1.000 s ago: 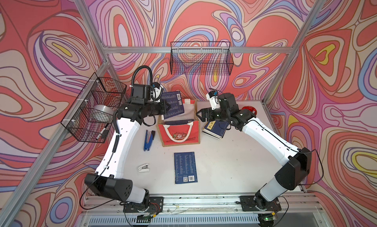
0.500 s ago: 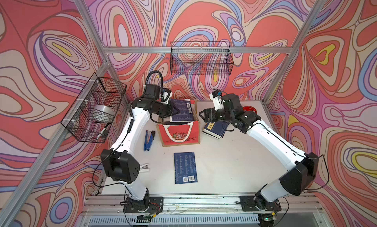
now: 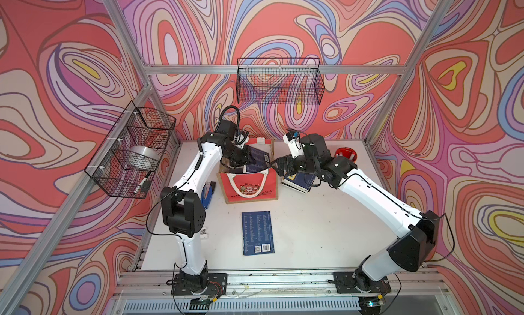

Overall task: Put the books into the canvas bag
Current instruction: Place the book in the canvas bag.

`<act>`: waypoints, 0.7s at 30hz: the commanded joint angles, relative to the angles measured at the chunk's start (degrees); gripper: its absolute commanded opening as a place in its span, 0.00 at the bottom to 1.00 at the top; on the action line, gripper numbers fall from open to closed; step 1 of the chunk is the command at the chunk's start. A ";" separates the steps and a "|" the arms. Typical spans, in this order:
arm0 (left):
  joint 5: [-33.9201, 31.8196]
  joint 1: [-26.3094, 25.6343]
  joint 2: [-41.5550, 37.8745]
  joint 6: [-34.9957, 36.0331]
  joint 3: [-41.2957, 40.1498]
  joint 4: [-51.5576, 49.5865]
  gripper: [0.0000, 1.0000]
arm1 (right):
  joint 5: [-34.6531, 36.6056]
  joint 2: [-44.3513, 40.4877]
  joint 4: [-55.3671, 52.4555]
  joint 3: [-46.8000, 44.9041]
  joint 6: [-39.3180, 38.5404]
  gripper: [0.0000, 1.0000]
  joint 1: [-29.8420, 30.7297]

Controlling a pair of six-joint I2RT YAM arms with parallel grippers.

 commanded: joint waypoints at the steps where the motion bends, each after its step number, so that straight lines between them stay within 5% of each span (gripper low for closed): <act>1: -3.78 0.10 1.04 1.15 2.52 -3.75 0.16 | 2.19 0.04 -0.69 0.48 -0.83 0.96 0.05; 8: -7.66 0.14 1.27 1.75 4.85 -6.04 0.57 | 2.44 -0.84 0.39 -1.25 -1.18 0.97 0.06; 12: -10.01 0.11 -1.08 1.92 8.24 -6.65 1.00 | 2.00 -1.34 1.40 -2.33 -1.31 0.97 -0.02; 17: -15.40 0.12 -3.90 3.94 14.31 -11.70 1.00 | -0.15 -2.73 3.25 -4.89 -1.27 0.97 0.03; 21: -14.43 -0.15 -9.35 5.01 11.23 -13.08 1.00 | -0.84 -5.83 4.12 -9.95 -1.31 0.98 1.07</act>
